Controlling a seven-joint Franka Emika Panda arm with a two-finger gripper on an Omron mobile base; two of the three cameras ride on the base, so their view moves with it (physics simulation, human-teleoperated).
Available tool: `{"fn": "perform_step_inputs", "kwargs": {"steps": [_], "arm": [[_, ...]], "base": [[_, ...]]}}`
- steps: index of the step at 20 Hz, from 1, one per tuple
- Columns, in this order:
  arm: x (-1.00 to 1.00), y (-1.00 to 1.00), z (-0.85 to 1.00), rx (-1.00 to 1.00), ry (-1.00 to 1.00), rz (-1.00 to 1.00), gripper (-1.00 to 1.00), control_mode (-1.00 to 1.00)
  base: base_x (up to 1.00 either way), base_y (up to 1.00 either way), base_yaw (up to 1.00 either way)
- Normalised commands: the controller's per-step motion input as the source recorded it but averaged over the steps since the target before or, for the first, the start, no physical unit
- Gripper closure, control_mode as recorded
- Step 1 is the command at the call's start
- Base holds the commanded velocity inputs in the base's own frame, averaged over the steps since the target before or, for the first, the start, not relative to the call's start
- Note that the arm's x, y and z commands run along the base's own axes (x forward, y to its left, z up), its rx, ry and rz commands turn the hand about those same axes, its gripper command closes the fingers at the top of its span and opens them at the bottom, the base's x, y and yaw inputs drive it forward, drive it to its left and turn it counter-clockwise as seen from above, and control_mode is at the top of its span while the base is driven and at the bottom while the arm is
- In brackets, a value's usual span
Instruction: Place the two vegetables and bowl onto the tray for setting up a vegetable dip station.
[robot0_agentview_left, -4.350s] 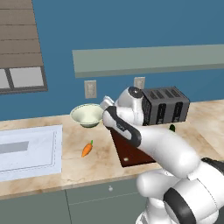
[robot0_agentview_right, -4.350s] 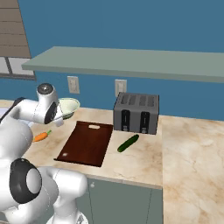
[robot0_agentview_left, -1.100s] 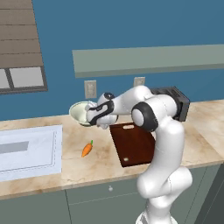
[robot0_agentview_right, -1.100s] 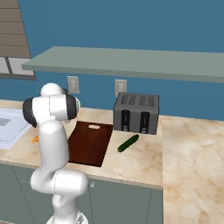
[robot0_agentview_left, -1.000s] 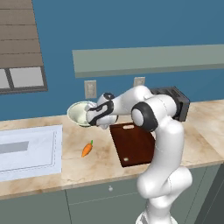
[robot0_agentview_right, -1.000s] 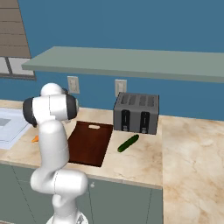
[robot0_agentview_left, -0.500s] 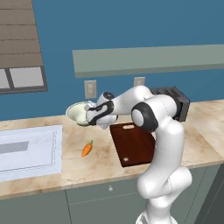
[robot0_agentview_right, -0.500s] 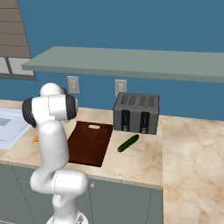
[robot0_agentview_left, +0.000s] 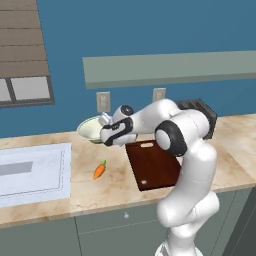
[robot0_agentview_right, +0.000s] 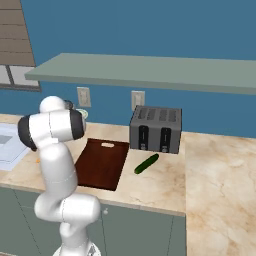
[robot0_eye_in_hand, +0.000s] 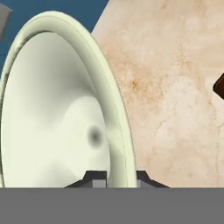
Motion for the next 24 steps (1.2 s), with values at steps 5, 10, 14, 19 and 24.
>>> {"fn": "perform_step_inputs", "kwargs": {"steps": [5,10,14,19,24], "arm": [[-0.35,-0.11,0.21,0.18,-0.06,-0.09,1.00,-1.00],[-0.37,-0.21,0.19,0.27,-0.01,-0.10,1.00,-1.00],[-0.35,-0.29,0.17,0.24,0.00,-0.08,1.00,-1.00],[-0.38,-0.33,0.10,0.13,0.00,-0.08,1.00,-1.00],[-0.33,-0.36,0.12,0.01,0.00,-0.03,1.00,-1.00]], "base": [[0.00,0.00,0.00],[0.00,0.00,0.00],[0.00,0.00,0.00],[0.00,0.00,0.00],[0.00,0.00,0.00]]}}
